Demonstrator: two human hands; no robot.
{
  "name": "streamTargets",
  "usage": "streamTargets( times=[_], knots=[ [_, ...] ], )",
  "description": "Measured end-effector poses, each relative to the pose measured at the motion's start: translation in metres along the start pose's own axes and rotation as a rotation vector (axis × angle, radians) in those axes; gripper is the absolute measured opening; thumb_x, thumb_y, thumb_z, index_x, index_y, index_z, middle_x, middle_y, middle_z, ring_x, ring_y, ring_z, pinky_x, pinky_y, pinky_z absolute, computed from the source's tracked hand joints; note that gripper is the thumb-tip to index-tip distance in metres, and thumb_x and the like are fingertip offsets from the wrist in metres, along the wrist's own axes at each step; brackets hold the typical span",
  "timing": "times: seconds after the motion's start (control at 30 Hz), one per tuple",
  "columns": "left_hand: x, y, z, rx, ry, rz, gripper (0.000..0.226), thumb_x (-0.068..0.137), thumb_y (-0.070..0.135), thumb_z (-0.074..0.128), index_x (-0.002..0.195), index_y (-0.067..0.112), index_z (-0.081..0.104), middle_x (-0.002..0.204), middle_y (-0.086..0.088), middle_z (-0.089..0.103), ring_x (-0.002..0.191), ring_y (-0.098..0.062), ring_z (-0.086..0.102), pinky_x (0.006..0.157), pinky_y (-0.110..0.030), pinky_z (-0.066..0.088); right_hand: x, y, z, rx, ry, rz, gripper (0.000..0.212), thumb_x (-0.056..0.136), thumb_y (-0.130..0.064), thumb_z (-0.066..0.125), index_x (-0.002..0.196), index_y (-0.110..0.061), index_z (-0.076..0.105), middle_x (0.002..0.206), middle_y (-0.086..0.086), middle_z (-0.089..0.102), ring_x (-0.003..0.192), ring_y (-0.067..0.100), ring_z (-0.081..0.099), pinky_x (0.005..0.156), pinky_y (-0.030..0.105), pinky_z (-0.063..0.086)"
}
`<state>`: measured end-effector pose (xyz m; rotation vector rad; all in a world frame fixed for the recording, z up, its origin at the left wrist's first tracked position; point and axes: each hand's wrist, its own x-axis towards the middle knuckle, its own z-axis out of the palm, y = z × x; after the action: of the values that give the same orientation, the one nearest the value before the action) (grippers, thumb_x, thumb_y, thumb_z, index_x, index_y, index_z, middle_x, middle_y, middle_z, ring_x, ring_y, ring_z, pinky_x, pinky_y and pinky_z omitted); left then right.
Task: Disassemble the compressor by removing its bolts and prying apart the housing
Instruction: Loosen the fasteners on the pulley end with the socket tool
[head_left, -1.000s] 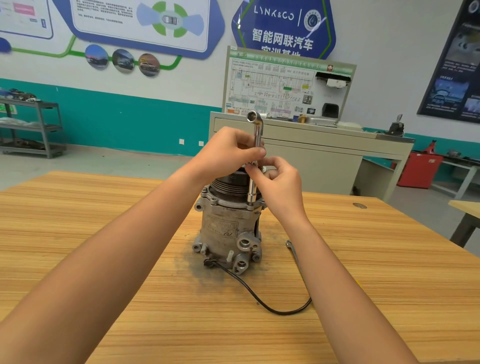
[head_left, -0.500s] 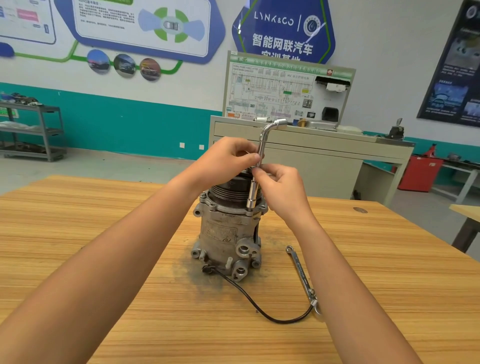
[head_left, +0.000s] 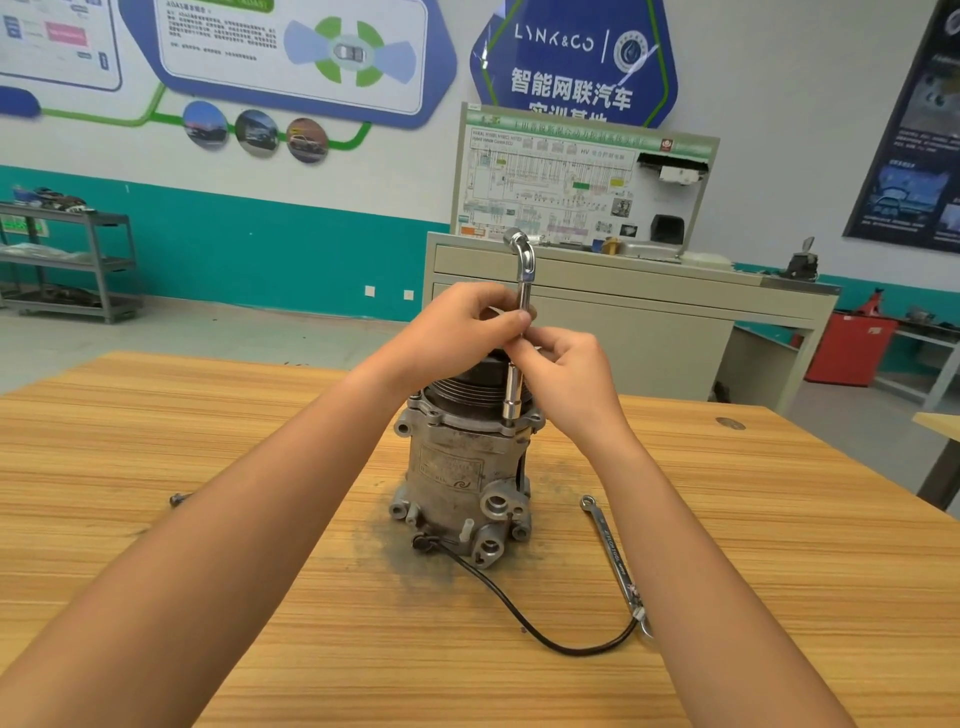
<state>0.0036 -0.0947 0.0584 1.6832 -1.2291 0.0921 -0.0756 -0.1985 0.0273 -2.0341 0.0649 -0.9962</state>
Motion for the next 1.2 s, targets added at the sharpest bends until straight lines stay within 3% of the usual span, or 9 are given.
streamTargets(
  times=[0.23,0.4,0.5,0.6,0.73,0.83,0.97,1.07,1.2],
  knots=[
    [0.002,0.000,0.003,0.068,0.107,-0.018,0.013,0.087,0.025,0.064,0.075,0.025,0.060,0.073,0.009,0.062,0.071,-0.003,0.057,0.067,-0.021,0.046,-0.003,0.007,0.000,-0.091,0.153,-0.013,0.017,0.083,-0.036,0.065,0.071,-0.024,0.061,0.038,-0.010,0.036,0.038,0.004,0.033,0.044,0.020,0.029],
    [0.001,-0.001,0.004,0.109,0.181,0.006,0.016,0.084,0.029,0.068,0.070,0.027,0.060,0.060,0.017,0.056,0.056,0.008,0.052,0.050,-0.005,0.036,-0.002,0.006,0.002,-0.095,0.152,-0.067,0.021,0.087,-0.024,0.062,0.072,-0.010,0.066,0.035,-0.011,0.035,0.039,0.007,0.031,0.045,0.022,0.025],
    [-0.001,0.000,0.001,0.053,0.084,-0.003,0.010,0.090,0.026,0.060,0.093,0.021,0.069,0.077,0.016,0.063,0.073,0.004,0.059,0.062,-0.006,0.043,-0.003,0.003,0.002,-0.042,0.100,-0.059,0.019,0.089,-0.023,0.059,0.072,-0.019,0.065,0.039,-0.011,0.038,0.044,0.004,0.032,0.049,0.025,0.033],
    [-0.003,0.001,0.000,-0.015,0.050,-0.015,0.011,0.092,0.022,0.058,0.093,0.025,0.068,0.082,0.013,0.067,0.082,-0.002,0.061,0.073,-0.012,0.047,-0.003,0.002,0.002,-0.018,0.089,-0.056,0.023,0.090,-0.022,0.058,0.069,-0.031,0.061,0.046,-0.001,0.048,0.051,0.010,0.042,0.056,0.030,0.043],
    [-0.003,0.002,0.003,-0.023,0.137,-0.037,0.015,0.086,0.024,0.066,0.071,0.027,0.066,0.052,0.021,0.060,0.056,0.011,0.054,0.050,-0.003,0.037,-0.006,0.007,0.005,-0.081,0.176,-0.056,0.008,0.085,-0.031,0.064,0.080,-0.027,0.060,0.036,-0.013,0.040,0.038,0.004,0.037,0.043,0.014,0.031],
    [-0.002,0.002,0.006,-0.037,0.188,-0.036,0.018,0.082,0.026,0.071,0.065,0.023,0.063,0.048,0.017,0.057,0.050,0.011,0.050,0.048,-0.003,0.035,-0.008,0.009,0.004,-0.130,0.185,-0.069,0.011,0.083,-0.032,0.066,0.078,-0.025,0.059,0.036,-0.011,0.038,0.039,0.004,0.037,0.044,0.019,0.029],
    [-0.003,0.004,0.004,-0.050,0.109,-0.042,0.010,0.087,0.025,0.065,0.077,0.024,0.068,0.062,0.017,0.061,0.055,0.013,0.052,0.053,-0.001,0.036,-0.005,0.005,0.000,-0.163,0.102,-0.079,0.011,0.089,-0.026,0.060,0.082,-0.020,0.067,0.036,-0.010,0.036,0.039,0.007,0.033,0.044,0.020,0.024],
    [-0.005,0.005,0.001,-0.140,0.067,-0.075,0.013,0.090,0.020,0.061,0.084,0.027,0.069,0.062,0.019,0.063,0.054,0.013,0.052,0.054,-0.003,0.038,-0.004,0.001,-0.006,-0.090,-0.010,-0.045,0.017,0.092,-0.019,0.054,0.085,-0.016,0.069,0.045,-0.003,0.039,0.044,0.008,0.032,0.051,0.025,0.028],
    [-0.003,0.007,0.005,-0.097,0.162,-0.068,0.018,0.084,0.021,0.069,0.067,0.024,0.064,0.051,0.018,0.060,0.051,0.009,0.052,0.049,-0.004,0.037,-0.006,-0.002,-0.005,-0.116,-0.025,-0.040,0.014,0.091,-0.024,0.055,0.087,-0.015,0.065,0.047,0.004,0.044,0.044,0.015,0.043,0.050,0.037,0.043]
  ],
)
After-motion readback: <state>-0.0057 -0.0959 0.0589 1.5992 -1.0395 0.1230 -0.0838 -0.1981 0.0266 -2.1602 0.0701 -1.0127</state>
